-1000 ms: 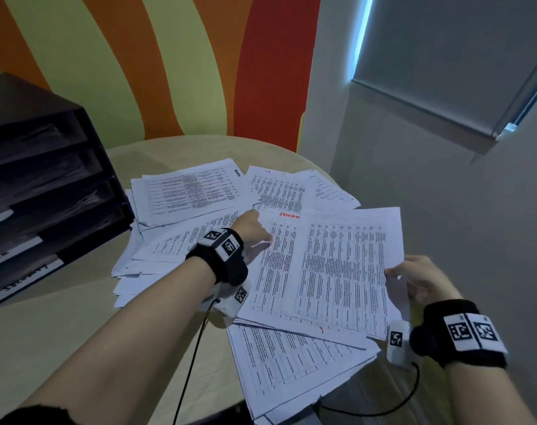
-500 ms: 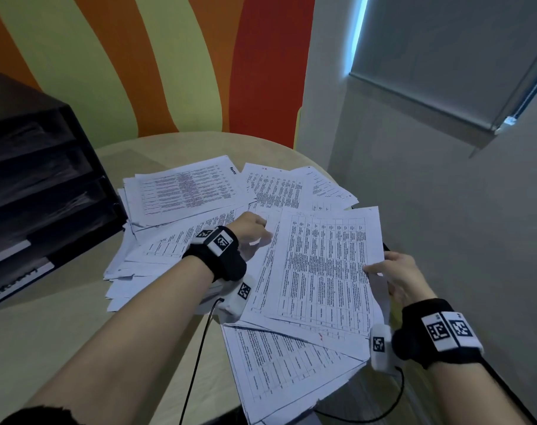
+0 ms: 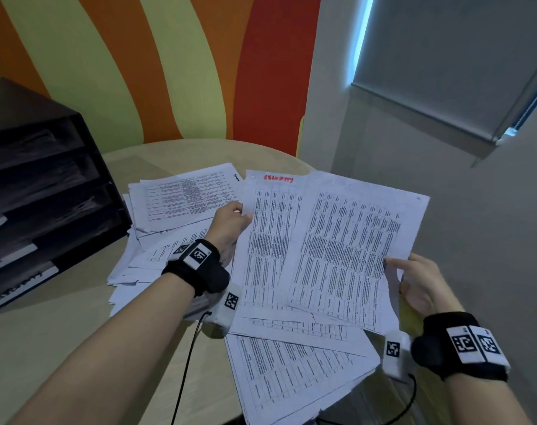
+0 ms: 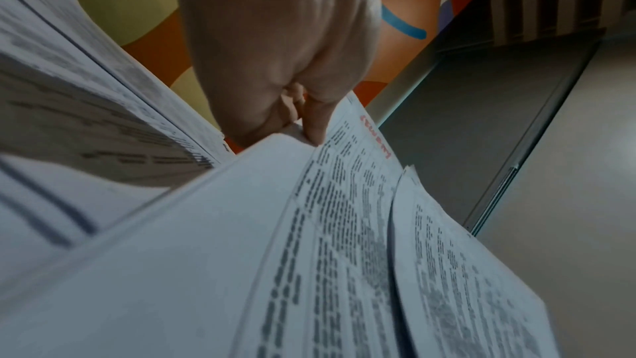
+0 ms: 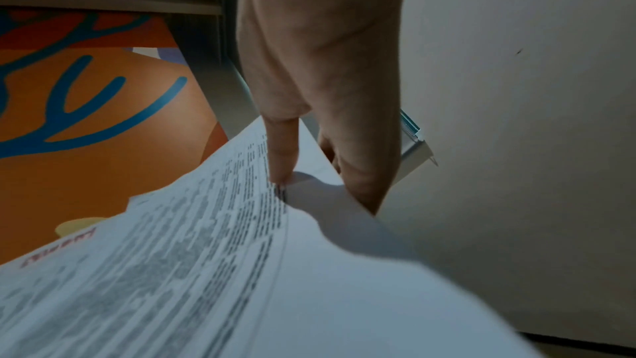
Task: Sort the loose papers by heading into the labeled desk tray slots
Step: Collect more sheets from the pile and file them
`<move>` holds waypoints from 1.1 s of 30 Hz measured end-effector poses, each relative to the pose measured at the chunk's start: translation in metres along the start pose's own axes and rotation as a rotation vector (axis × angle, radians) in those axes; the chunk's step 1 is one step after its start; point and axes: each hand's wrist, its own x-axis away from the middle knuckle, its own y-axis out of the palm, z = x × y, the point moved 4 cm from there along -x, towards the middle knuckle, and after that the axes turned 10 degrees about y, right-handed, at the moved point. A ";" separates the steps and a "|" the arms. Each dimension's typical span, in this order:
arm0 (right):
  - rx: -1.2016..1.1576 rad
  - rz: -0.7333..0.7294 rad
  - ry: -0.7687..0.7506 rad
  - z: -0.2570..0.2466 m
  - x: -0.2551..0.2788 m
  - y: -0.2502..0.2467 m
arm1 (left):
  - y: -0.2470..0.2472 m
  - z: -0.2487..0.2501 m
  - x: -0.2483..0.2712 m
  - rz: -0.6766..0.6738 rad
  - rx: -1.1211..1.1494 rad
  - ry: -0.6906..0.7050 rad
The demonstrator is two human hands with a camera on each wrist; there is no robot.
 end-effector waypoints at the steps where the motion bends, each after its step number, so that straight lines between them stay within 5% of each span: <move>1: -0.010 -0.037 0.009 0.001 0.000 0.003 | 0.002 0.004 0.003 -0.005 0.018 0.007; 9: 0.177 -0.119 -0.027 -0.005 0.016 0.029 | 0.047 0.012 0.013 -0.272 -0.013 -0.003; 15: 0.196 0.174 -0.144 -0.026 0.018 -0.027 | 0.026 0.002 -0.003 -0.139 -0.394 0.037; 19: 0.106 0.277 -0.123 -0.033 0.017 -0.059 | 0.018 -0.024 -0.006 -0.186 -0.203 -0.167; 26: 0.055 0.253 -0.104 -0.031 0.013 -0.059 | 0.032 -0.024 -0.007 -0.381 -0.861 -0.128; 29: 0.074 0.244 -0.095 -0.031 0.013 -0.053 | 0.033 -0.026 -0.012 -0.341 -0.768 -0.146; 33: 0.095 0.248 -0.091 -0.030 0.014 -0.049 | 0.032 -0.020 -0.015 -0.219 -0.634 0.036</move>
